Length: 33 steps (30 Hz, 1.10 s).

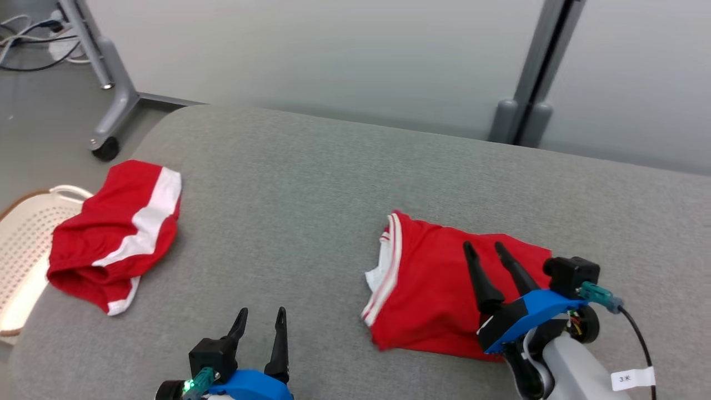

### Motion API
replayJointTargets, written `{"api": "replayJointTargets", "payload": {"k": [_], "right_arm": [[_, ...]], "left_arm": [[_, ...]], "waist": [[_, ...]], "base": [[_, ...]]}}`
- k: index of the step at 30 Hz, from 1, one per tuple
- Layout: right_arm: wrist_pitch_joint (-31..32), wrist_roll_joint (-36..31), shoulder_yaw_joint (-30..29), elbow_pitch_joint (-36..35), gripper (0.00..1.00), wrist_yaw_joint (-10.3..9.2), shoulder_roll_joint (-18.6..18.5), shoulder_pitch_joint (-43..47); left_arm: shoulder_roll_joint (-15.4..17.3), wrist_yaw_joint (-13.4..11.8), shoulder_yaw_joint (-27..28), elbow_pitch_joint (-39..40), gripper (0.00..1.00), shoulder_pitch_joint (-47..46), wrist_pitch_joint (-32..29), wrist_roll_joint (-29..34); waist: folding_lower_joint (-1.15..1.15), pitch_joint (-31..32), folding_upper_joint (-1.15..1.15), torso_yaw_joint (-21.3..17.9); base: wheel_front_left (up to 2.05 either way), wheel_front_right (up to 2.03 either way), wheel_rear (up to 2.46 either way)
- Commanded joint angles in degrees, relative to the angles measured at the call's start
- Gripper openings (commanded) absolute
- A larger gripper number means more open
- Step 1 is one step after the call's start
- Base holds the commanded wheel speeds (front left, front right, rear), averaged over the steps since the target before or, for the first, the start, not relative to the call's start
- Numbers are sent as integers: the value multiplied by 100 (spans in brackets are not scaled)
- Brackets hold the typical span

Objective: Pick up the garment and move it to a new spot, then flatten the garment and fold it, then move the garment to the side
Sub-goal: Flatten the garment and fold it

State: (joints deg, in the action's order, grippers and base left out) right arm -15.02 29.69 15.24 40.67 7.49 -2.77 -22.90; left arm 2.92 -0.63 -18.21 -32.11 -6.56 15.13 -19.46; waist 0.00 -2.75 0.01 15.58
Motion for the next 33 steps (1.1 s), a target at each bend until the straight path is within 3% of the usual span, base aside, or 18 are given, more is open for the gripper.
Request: {"api": "replayJointTargets", "payload": {"k": [1,12,22,33], "right_arm": [[-22,-135,-166,-48,100,1,-28,70],[-22,-1524,-1629,-470,100,1,-22,551],[-22,-1975,-1767,-660,100,1,-21,910],[-22,-2015,-1463,-589,100,1,-23,1194]], "left_arm": [[-5,-19,40,46,100,15,2,33],[-3,-264,403,238,100,-10,2,202],[-5,-371,656,245,100,172,2,449],[-3,-369,783,253,100,380,2,576]], "waist": [[0,61,-1,-178],[0,101,-1,-1199],[0,188,-1,-1604],[0,323,-1,-1668]], "base": [[0,0,0],[0,0,0],[0,0,0],[0,0,0]]}}
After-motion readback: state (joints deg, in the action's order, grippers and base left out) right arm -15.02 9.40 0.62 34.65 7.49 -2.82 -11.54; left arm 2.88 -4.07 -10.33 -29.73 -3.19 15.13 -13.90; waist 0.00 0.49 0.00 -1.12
